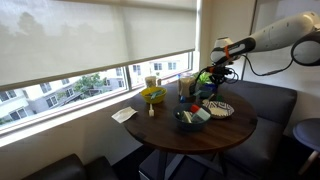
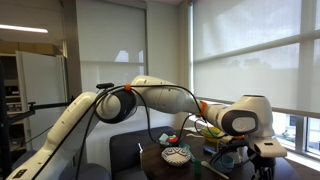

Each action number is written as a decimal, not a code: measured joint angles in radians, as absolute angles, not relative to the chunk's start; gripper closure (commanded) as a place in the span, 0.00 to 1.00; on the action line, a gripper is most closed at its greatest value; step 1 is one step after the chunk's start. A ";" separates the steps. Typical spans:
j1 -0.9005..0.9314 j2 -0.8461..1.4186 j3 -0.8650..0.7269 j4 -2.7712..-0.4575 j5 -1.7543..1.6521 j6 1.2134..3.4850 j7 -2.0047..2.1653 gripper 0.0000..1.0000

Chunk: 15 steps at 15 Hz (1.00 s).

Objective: Put the dark blue lid on top of the glass container

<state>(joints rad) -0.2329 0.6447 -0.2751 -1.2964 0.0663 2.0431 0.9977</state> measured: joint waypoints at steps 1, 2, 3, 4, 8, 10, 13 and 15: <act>-0.233 0.639 -0.276 -1.296 0.066 2.052 0.998 0.99; -0.232 0.629 -0.277 -1.298 0.064 2.074 0.996 0.99; -0.231 0.612 -0.278 -1.303 0.058 2.102 0.993 0.99; -0.229 0.590 -0.279 -1.310 0.047 2.140 0.985 0.99; -0.202 0.483 -0.280 -1.344 -0.032 2.293 0.934 0.99; -0.178 0.440 -0.275 -1.348 -0.062 2.333 0.885 0.99; -0.144 0.394 -0.227 -1.342 -0.061 2.334 0.771 0.99; -0.130 0.380 -0.184 -1.327 -0.042 2.303 0.689 0.99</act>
<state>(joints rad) -0.1303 0.3799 -0.1840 -1.3269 -0.0421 2.3035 0.6894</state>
